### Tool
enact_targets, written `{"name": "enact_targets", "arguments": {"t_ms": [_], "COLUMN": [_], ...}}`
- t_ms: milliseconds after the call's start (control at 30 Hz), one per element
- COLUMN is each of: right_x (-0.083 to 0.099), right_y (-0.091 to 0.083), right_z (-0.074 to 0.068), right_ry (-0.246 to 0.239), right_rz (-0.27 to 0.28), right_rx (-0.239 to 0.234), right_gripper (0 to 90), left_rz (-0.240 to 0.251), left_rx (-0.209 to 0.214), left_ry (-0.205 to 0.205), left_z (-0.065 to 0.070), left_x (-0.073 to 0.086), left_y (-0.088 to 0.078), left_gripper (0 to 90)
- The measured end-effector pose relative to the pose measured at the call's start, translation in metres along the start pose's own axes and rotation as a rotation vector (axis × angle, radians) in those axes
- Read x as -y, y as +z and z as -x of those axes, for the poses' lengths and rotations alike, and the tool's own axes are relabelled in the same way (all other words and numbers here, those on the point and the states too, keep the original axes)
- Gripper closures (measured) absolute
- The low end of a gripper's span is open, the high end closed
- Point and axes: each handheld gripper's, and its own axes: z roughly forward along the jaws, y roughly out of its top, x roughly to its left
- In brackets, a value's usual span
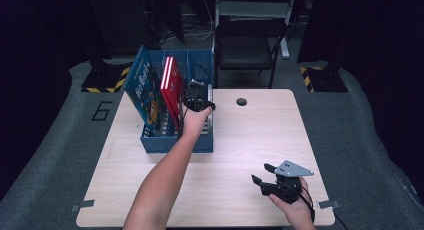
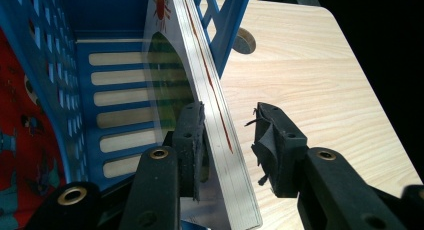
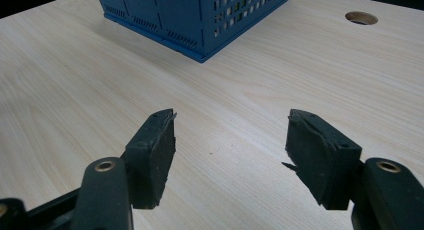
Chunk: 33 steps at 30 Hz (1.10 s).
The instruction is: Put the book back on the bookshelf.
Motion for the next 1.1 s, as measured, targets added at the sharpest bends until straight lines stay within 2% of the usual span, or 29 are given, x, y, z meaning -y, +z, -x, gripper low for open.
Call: {"name": "enact_targets", "arguments": {"t_ms": [433, 1100], "right_x": [0.0003, -0.0004], "right_y": [-0.0002, 0.0017], "right_z": [0.0006, 0.0003], "right_ry": [-0.002, -0.003], "right_rz": [0.001, 0.0], "right_rx": [0.006, 0.003], "right_gripper": [35.8, 35.8], "left_rz": [-0.008, 0.001], "left_rx": [-0.013, -0.038], "left_ry": [-0.02, -0.017], "left_z": [-0.0064, -0.0073], "left_x": [-0.001, 0.0008], "left_y": [-0.0012, -0.0042], "left_gripper": [61.4, 58.0]}}
